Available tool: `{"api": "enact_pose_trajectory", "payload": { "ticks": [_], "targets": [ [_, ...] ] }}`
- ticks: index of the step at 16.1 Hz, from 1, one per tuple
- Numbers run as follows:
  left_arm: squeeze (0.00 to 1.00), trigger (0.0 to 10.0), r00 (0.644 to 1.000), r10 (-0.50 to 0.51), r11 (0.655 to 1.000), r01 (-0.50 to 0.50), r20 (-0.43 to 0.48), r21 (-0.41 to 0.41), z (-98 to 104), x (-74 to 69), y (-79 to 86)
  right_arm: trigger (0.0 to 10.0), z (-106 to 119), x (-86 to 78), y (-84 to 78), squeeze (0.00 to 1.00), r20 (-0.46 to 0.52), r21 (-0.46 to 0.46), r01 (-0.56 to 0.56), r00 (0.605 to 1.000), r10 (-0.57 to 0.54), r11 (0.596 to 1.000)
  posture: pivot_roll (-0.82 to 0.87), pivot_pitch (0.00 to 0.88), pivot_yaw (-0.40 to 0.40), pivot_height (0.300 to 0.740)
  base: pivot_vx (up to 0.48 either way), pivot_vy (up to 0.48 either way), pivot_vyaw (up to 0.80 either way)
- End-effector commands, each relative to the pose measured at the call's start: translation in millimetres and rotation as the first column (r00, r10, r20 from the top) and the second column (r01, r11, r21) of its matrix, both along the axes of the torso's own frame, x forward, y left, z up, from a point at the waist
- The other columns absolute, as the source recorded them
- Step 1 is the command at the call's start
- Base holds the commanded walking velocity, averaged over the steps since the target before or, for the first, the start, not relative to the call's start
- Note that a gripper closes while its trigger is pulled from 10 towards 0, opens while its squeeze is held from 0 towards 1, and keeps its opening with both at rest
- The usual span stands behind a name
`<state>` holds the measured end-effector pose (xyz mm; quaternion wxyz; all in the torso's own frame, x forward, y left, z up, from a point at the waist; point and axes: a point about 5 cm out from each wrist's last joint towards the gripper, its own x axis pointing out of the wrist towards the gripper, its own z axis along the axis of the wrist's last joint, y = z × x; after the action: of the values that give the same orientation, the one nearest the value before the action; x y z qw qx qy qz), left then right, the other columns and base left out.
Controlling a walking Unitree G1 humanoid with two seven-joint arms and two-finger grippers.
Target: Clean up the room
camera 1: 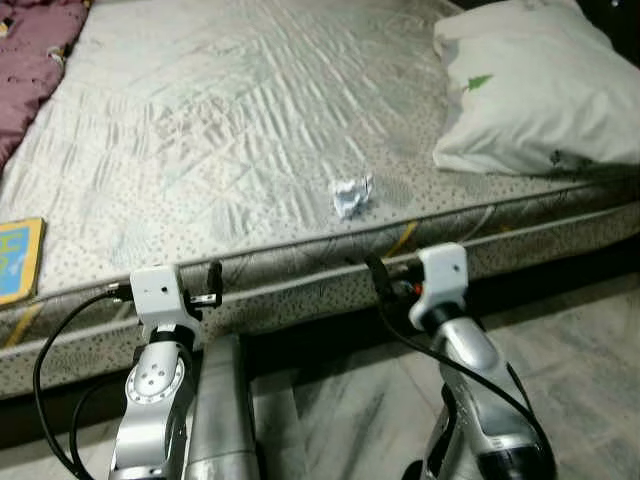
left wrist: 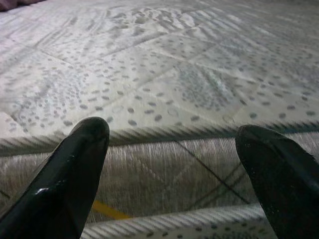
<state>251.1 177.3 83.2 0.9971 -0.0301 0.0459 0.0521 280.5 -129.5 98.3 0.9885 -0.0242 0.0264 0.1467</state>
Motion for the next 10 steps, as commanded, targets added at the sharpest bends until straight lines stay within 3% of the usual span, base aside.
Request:
{"api": "enact_pose_trajectory", "payload": {
  "ticks": [1,2,4,6,8,10],
  "targets": [
    [0.0,10.0,1.0,0.001,1.0,-0.001,-0.004,0.006,1,1.5,2.7,10.0,1,4.0,2.7,0.0,0.006,-0.003,-0.015,1.0,0.015,1.0,0.03,0.0,0.018,0.402,0.0,0.0,0.0],
    [0.0,10.0,1.0,0.009,1.0,-0.009,-0.001,0.016,2,0.7,4.9,10.0,2,6.6,3.2,0.0,0.01,-0.007,-0.017,1.0,0.017,1.0,0.05,0.0,0.023,0.402,0.0,0.0,0.0],
    [0.0,10.0,1.0,0.015,0.997,-0.016,0.017,0.078,8,-1.2,15.0,10.0,2,17.9,8.4,0.0,0.021,0.009,-0.026,0.999,0.025,1.0,0.09,0.0,0.011,0.402,0.0,0.0,0.8],
    [0.0,10.0,0.999,0.04,0.996,-0.041,0.015,0.082,9,-5.0,21.1,10.0,2,22.2,9.6,0.0,0.017,0.05,0.0,1.0,-0.001,0.999,0.11,0.002,0.014,0.402,0.0,0.0,0.0],
    [0.0,10.0,0.997,0.07,0.994,-0.068,-0.016,0.087,5,-25.7,24.2,10.0,6,31.9,11.9,0.0,0.039,0.053,0.04,0.998,-0.042,0.998,0.15,0.029,0.009,0.402,0.0,0.0,0.0],
    [0.0,10.0,0.998,0.064,0.993,-0.062,-0.013,0.103,9,-33.2,21.1,10.0,11,41.4,13.6,0.0,0.044,0.068,0.062,0.997,-0.065,0.996,0.18,0.071,-0.011,0.402,0.0,0.0,0.0]
  ]
}}
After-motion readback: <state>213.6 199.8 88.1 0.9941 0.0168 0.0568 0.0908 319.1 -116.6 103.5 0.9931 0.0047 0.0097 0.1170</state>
